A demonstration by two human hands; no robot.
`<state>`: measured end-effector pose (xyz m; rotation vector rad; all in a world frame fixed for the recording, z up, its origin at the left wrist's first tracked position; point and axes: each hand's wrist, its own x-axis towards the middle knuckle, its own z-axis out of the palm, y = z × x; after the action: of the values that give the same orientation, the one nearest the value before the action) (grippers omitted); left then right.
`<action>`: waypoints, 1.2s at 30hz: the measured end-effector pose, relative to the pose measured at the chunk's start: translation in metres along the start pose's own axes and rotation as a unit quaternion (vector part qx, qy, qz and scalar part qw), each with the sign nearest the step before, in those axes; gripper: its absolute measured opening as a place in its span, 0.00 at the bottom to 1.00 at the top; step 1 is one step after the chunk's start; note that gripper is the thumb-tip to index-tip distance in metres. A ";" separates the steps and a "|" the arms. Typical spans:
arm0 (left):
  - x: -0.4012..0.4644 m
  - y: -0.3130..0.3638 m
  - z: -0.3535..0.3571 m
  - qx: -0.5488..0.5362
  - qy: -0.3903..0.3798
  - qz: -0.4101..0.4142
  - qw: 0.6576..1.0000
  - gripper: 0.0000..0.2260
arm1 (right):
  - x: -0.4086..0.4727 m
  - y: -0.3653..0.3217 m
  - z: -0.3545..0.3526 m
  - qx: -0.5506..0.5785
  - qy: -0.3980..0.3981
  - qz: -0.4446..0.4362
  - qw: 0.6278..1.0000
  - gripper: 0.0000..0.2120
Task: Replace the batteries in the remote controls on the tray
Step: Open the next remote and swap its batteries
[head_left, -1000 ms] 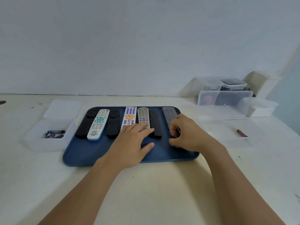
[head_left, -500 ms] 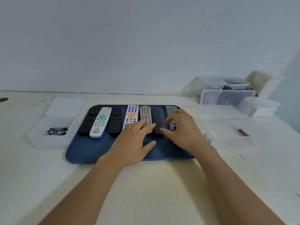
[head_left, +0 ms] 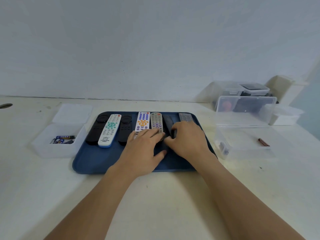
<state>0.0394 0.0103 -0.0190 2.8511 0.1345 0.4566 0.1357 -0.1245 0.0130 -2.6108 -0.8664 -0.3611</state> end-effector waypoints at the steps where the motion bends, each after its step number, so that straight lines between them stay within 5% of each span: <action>1: 0.000 0.000 0.000 0.001 0.002 0.001 1.000 0.26 | 0.001 0.000 -0.001 0.011 0.017 0.026 0.999 0.09; 8: 0.001 -0.002 0.002 -0.006 0.000 0.000 1.000 0.25 | 0.001 0.018 -0.015 0.158 0.123 0.137 0.970 0.10; 16: 0.001 -0.002 0.002 -0.010 -0.002 0.001 1.000 0.26 | -0.013 0.014 -0.012 0.030 -0.073 0.002 0.997 0.20; 21: -0.001 -0.001 0.001 -0.017 0.004 -0.001 1.000 0.26 | -0.011 0.004 -0.003 -0.068 -0.105 -0.047 0.991 0.23; 27: 0.000 0.000 -0.002 -0.023 -0.008 0.005 1.000 0.28 | -0.006 -0.013 0.009 -0.039 -0.062 -0.010 0.997 0.11; 31: 0.000 0.000 -0.003 -0.018 -0.016 0.005 1.000 0.27 | -0.008 -0.014 0.001 0.030 -0.017 0.049 0.998 0.12; 36: 0.000 -0.001 -0.001 -0.009 -0.002 0.006 1.000 0.25 | -0.012 0.012 -0.031 0.155 0.127 0.137 0.970 0.11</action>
<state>0.0392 0.0110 -0.0186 2.8364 0.1129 0.4511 0.1298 -0.1525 0.0339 -2.2898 -0.4278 -0.4319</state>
